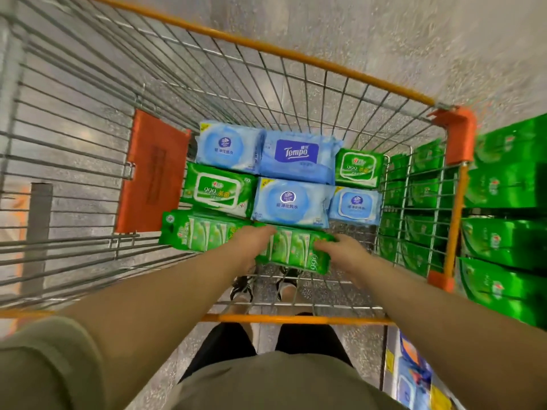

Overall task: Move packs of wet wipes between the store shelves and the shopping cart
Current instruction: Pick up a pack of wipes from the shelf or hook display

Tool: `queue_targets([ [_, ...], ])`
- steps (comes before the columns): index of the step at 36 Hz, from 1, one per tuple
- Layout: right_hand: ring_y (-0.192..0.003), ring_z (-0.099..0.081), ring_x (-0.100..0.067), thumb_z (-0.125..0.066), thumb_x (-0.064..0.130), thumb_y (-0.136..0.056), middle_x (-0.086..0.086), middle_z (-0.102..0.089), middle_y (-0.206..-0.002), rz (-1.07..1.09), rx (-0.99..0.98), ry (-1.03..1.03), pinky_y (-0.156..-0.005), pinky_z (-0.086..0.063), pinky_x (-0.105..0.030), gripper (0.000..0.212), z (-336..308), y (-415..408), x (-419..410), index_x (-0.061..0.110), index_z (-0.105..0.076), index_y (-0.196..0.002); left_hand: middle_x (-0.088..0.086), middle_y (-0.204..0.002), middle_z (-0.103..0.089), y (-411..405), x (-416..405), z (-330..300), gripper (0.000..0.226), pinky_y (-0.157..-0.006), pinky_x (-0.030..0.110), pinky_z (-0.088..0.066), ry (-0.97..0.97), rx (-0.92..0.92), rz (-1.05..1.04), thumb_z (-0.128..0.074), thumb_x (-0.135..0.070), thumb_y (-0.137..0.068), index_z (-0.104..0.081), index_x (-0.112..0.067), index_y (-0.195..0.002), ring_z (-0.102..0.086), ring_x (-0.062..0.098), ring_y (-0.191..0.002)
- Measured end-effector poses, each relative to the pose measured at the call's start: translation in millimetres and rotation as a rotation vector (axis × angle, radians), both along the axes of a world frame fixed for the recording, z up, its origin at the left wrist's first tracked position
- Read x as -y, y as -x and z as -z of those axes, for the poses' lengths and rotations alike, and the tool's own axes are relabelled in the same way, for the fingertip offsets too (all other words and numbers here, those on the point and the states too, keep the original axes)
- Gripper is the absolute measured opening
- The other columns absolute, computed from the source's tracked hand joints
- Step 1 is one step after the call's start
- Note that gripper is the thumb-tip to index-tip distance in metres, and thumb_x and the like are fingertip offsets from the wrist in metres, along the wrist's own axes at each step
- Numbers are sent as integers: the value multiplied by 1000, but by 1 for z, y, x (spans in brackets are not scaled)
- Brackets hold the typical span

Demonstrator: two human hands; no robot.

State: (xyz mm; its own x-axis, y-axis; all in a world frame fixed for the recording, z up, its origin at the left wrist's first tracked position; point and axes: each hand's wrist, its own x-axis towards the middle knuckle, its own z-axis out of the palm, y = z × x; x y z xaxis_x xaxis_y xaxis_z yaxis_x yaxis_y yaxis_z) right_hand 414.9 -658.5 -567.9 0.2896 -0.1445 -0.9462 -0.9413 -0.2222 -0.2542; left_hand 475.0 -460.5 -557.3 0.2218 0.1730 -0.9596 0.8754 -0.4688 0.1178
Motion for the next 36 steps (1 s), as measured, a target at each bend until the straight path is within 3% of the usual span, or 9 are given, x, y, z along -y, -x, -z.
queue_targets([
  [3,-95,-59,-24,-68,40,-94,-10,-62,-114,-183,11,113,-75,-44,-31,49,-17,-10,5,9,-55,-128,12,-120,-59,-8,-6,-15,54,-83,32,-42,-19,56,93,-63,-41,-96,-53,-5,-136,-55,30,-103],
  [7,-105,-61,-31,-59,41,-98,-15,-62,-123,-467,82,224,-83,-51,-36,48,-52,-25,16,6,-52,-130,17,-135,-59,-35,-14,-47,61,-84,34,-46,-87,132,310,-58,-47,-96,-53,-4,-140,-59,34,-115],
  [13,-128,-53,-34,-50,38,-102,-17,-50,-147,-599,229,357,-97,-45,-35,57,-112,-55,39,7,-41,-148,15,-117,-62,-78,-19,-111,49,-79,35,-46,-119,339,565,-52,-55,-94,-60,-11,-114,-58,27,-95],
  [14,-129,-52,-34,-49,40,-102,-17,-49,-148,-602,267,380,-98,-45,-35,59,-128,-61,44,6,-39,-150,15,-118,-64,-85,-20,-127,54,-78,34,-46,-117,395,596,-53,-61,-90,-61,-13,-115,-60,25,-94],
  [17,-129,-54,-34,-46,45,-103,-18,-52,-147,-608,323,418,-102,-46,-36,62,-154,-78,53,7,-39,-152,10,-155,-46,-102,-23,-151,88,-94,35,-41,-94,458,666,-61,-69,-87,-42,-14,-152,-51,29,-133],
  [19,-131,-53,-33,-45,47,-103,-17,-53,-147,-586,391,477,-103,-43,-34,61,-181,-84,56,10,-41,-152,9,-163,-35,-111,-22,-178,99,-106,37,-38,-57,556,692,-66,-69,-84,-33,-12,-158,-41,30,-144],
  [24,-139,-45,-31,-47,48,-103,-15,-48,-153,-559,516,613,-111,-36,-32,62,-248,-87,60,10,-41,-152,8,-165,-31,-127,-13,-238,107,-117,35,-30,-26,767,903,-70,-73,-77,-32,-15,-158,-33,27,-149],
  [29,-140,-46,-29,-46,56,-101,-9,-43,-157,-416,553,733,-111,-36,-34,69,-313,-71,53,13,-37,-154,5,-158,-42,-131,0,-285,100,-102,29,-38,85,898,1089,-75,-74,-71,-45,-22,-151,-52,19,-131],
  [36,-136,-50,-28,-46,53,-102,-11,-54,-148,-299,604,905,-109,-39,-32,64,-384,-14,36,12,-43,-151,2,-166,-28,-108,33,-337,113,-117,39,-30,254,948,1324,-70,-81,-68,-32,-25,-158,-32,24,-149],
])
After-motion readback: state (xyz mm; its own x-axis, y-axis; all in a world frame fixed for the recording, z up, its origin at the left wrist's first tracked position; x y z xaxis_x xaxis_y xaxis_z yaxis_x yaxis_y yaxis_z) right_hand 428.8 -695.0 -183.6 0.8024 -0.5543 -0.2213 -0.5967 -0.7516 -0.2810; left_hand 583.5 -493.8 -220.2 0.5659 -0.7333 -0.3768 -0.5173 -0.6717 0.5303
